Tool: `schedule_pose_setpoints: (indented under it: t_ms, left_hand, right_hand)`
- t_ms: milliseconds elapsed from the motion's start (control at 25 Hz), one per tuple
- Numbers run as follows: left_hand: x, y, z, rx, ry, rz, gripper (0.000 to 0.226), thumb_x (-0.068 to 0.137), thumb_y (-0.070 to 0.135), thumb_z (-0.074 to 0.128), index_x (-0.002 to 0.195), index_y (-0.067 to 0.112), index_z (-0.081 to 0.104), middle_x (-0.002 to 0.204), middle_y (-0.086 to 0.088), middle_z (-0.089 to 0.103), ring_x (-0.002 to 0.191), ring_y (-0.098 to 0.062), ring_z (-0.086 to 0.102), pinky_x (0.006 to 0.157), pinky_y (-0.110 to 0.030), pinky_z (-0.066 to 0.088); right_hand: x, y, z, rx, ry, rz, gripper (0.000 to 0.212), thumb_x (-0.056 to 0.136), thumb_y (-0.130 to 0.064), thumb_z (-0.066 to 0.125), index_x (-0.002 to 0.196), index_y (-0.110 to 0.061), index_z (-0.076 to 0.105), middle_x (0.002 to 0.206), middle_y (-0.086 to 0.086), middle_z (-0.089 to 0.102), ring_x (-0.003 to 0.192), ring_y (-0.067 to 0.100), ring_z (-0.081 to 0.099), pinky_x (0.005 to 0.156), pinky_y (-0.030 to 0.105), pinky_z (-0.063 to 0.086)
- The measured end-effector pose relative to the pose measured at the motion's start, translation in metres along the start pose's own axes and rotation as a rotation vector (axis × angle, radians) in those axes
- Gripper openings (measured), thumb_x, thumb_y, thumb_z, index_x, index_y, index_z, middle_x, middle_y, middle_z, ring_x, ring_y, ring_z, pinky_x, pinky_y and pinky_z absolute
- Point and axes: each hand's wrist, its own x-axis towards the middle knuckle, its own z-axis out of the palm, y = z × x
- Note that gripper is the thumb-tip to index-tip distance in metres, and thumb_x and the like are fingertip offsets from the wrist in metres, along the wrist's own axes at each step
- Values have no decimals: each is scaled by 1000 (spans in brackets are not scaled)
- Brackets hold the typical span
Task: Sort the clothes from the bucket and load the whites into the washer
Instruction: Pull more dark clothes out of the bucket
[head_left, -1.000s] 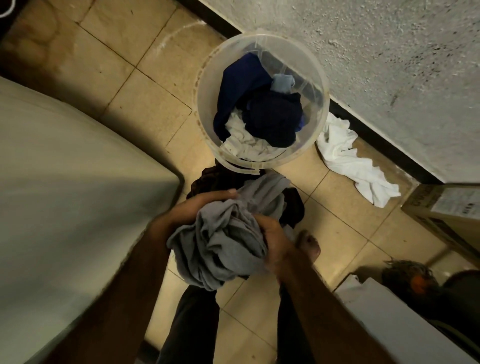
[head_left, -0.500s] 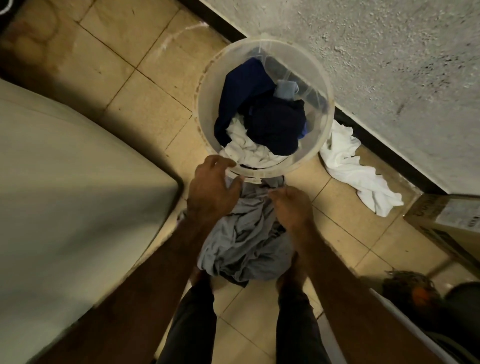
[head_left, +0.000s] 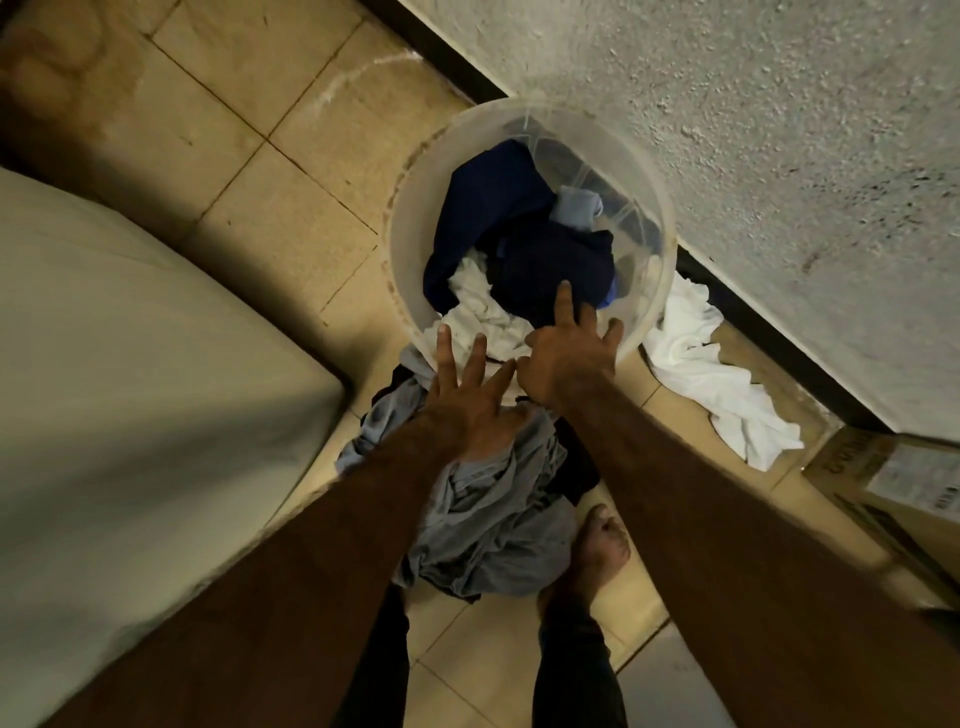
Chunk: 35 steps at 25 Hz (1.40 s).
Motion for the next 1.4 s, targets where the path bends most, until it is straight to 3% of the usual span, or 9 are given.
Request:
schedule_pose_setpoints:
  t_ms: [120,240,480,600,680,840,1000,1200,1400]
  left_hand:
    - [3,0,1,-94,-33,-22,86,90,78,19,160,34,-5,164,-11,-28,135,-46,-48,109,-62,-29]
    - [-1,-1,2,-173,-11,-25,89,90,77,29,159,32,-4,162,-11,-31,127,-47,-56,105,-60,-33]
    - [-5,1,-4,-334,-8,-42,81,95,68,37,161,27,12,167,-9,-18,132,-41,-52,115,-55,-26]
    - [-19,5,-11,-814,357,-80,50,102,41,50,146,17,49,160,-14,35,152,-31,11,125,-47,18]
    - [-32,7,-17,-1157,589,-234,26,100,34,56,120,19,66,126,-6,66,121,-27,60,97,-40,53]
    - [-42,22,-42,-1753,427,-413,35,99,49,52,110,20,68,112,-5,73,91,-23,75,72,-38,62]
    - [-38,25,-64,-1587,562,-518,64,80,64,69,125,18,68,127,-7,67,113,-28,63,100,-43,53]
    - [-41,25,-69,-1353,650,-376,31,92,22,67,121,12,70,109,-5,71,106,-26,66,89,-32,55]
    - [-72,35,-61,-1658,691,-281,15,93,14,58,98,23,69,89,9,69,81,-4,63,58,-10,50]
  right_hand:
    - [16,6,4,-62,-65,73,57,87,-54,64,139,-33,55,169,7,-18,150,40,19,118,58,23]
    - [23,11,3,32,-16,77,74,87,-47,70,149,-16,44,167,12,11,139,37,40,109,48,39]
    - [-2,14,-11,613,267,210,37,86,-30,75,114,-9,63,107,8,63,95,24,60,74,29,41]
    - [-43,4,-15,895,392,175,33,84,-33,77,109,-12,68,94,-3,60,91,18,60,72,24,39]
    - [-81,-4,-16,1041,460,100,41,84,-33,79,117,-10,70,108,-1,70,102,17,65,83,26,50]
    - [-151,-21,-8,1089,531,-11,44,87,-34,79,126,-15,70,128,-2,70,117,9,64,103,32,53]
    - [-182,-31,3,1011,533,-82,27,87,-30,78,110,-15,78,116,-4,74,109,9,66,102,36,53]
    - [-156,-12,-3,1177,199,-29,29,90,-37,74,83,-10,80,75,7,77,69,15,72,73,38,62]
    - [-125,9,-12,1216,485,340,41,91,-57,63,113,-23,69,107,-10,70,90,6,62,74,20,45]
